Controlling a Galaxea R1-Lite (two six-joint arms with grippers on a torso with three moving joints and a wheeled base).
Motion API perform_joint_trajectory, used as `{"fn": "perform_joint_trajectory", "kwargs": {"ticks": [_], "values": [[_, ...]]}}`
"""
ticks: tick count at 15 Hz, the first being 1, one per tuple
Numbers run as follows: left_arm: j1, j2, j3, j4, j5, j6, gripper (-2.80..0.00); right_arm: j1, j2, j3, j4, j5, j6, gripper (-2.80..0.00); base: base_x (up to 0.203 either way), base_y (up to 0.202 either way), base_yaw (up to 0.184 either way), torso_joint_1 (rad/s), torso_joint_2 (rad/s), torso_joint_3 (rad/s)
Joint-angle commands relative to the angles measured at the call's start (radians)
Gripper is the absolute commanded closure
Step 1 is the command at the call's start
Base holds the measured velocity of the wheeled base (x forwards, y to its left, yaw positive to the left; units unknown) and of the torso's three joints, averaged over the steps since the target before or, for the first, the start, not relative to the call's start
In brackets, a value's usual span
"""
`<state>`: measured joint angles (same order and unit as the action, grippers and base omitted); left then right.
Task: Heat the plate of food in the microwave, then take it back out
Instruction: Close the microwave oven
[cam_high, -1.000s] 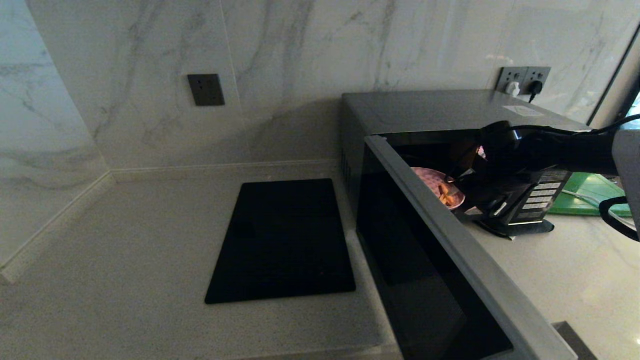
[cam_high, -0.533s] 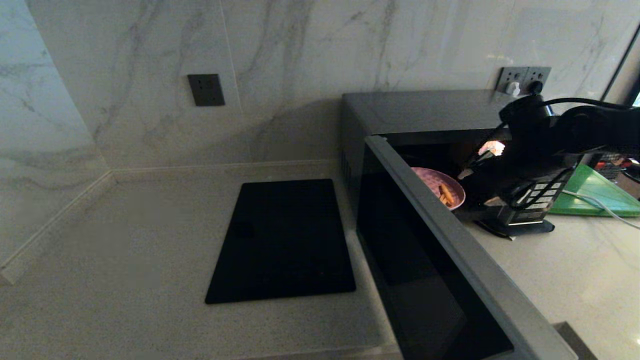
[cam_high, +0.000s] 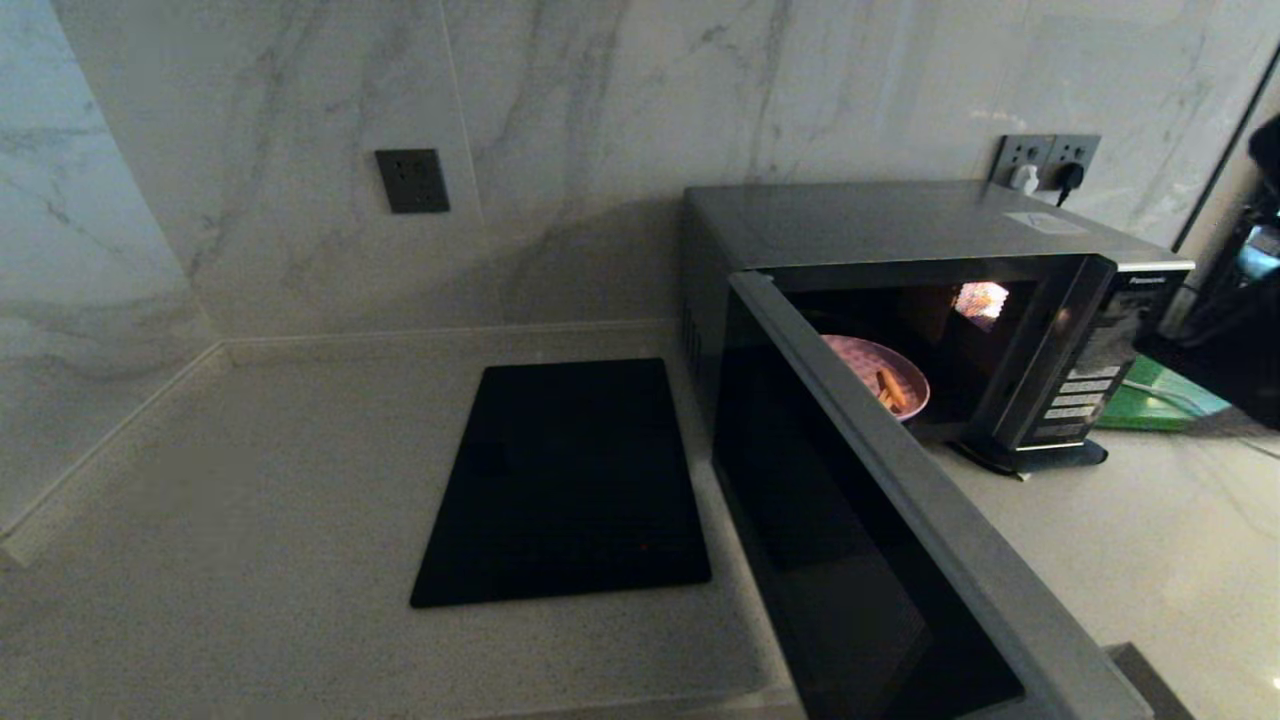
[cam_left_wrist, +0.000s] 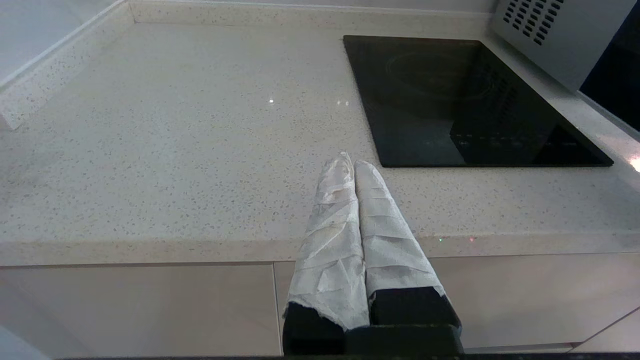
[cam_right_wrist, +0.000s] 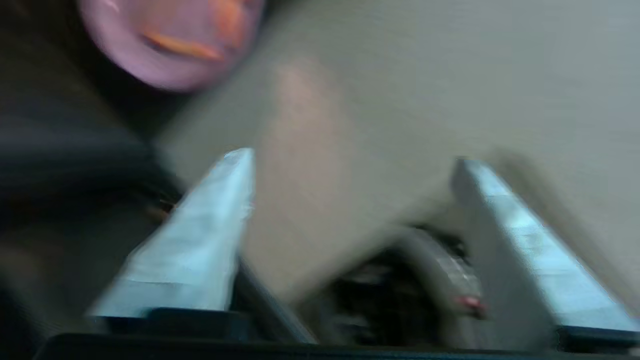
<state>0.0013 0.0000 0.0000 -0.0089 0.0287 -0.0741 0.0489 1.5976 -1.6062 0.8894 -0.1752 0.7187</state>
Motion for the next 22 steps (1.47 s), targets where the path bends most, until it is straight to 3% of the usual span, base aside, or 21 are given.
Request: {"fn": "perform_joint_trajectory", "kwargs": {"ticks": [1, 3, 11, 16, 20, 22], "values": [[0.000, 0.002, 0.000, 0.000, 0.000, -0.001, 0.00, 0.002, -0.157, 0.039, 0.065, -0.057, -0.124, 0.00, 0.000, 0.000, 0.000, 0.000, 0.00, 0.000], [0.000, 0.002, 0.000, 0.000, 0.000, -0.001, 0.00, 0.020, -0.199, 0.040, 0.072, -0.064, -0.210, 0.00, 0.000, 0.000, 0.000, 0.000, 0.00, 0.000], [0.000, 0.002, 0.000, 0.000, 0.000, -0.001, 0.00, 0.237, -0.242, -0.002, 0.157, -0.070, -0.350, 0.00, 0.000, 0.000, 0.000, 0.000, 0.00, 0.000], [0.000, 0.002, 0.000, 0.000, 0.000, 0.000, 0.00, 0.434, -0.143, -0.152, 0.167, -0.069, -0.335, 0.00, 0.000, 0.000, 0.000, 0.000, 0.00, 0.000], [0.000, 0.002, 0.000, 0.000, 0.000, -0.001, 0.00, 0.581, -0.078, -0.358, 0.170, -0.030, -0.304, 0.00, 0.000, 0.000, 0.000, 0.000, 0.00, 0.000], [0.000, 0.002, 0.000, 0.000, 0.000, -0.001, 0.00, 0.670, -0.065, -0.375, 0.169, -0.013, -0.298, 0.00, 0.000, 0.000, 0.000, 0.000, 0.00, 0.000]]}}
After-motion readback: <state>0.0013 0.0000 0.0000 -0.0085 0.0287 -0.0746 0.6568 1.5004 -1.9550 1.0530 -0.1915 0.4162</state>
